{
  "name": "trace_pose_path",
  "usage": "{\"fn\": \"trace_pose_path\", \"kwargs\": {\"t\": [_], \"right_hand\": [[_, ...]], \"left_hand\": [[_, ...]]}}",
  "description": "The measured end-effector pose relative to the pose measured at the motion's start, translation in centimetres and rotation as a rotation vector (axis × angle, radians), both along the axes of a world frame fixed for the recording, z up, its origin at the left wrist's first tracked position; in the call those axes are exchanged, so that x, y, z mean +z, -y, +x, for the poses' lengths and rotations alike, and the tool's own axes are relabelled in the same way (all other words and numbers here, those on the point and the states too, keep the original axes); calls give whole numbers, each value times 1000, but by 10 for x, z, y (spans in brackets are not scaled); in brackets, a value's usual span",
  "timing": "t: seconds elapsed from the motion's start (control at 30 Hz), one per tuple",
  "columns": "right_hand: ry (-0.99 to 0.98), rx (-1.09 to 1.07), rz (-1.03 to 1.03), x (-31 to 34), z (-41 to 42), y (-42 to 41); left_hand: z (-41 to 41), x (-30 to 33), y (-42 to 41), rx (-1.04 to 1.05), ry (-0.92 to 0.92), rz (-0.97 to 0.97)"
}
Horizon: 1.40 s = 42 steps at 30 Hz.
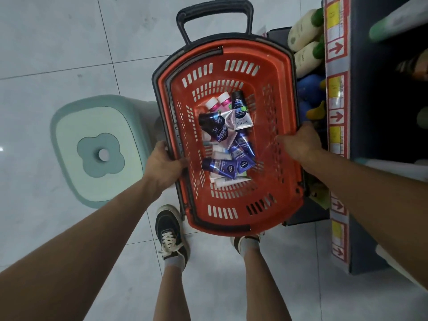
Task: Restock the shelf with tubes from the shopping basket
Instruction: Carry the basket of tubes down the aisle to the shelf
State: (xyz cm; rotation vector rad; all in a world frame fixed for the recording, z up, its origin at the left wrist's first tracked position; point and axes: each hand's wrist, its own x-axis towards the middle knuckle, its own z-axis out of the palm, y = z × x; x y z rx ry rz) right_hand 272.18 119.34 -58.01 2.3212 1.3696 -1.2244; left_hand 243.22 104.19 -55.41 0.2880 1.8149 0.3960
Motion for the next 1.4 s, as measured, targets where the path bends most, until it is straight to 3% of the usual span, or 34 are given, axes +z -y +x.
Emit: {"fn": "trace_pose_path", "kwargs": {"t": [0.27,0.53,0.7,0.93,1.2,1.4], "right_hand": [[124,353,22,66,-9,22],[30,477,-19,204,-41,55],[-56,549,-22,286,-58,84],[-22,675,37,412,-91,114],[39,787,60,507,-132,144],[41,757,112,530,-165,182]], "left_hand": [[-2,79,-13,-77,-137,-14],[-7,238,-16,-365,-192,46],[-13,331,13,-350,-223,91],[-29,437,59,-325,-272,157],[-73,520,103,-365,-339,248],[-127,552,140,-458,-396,336]]}}
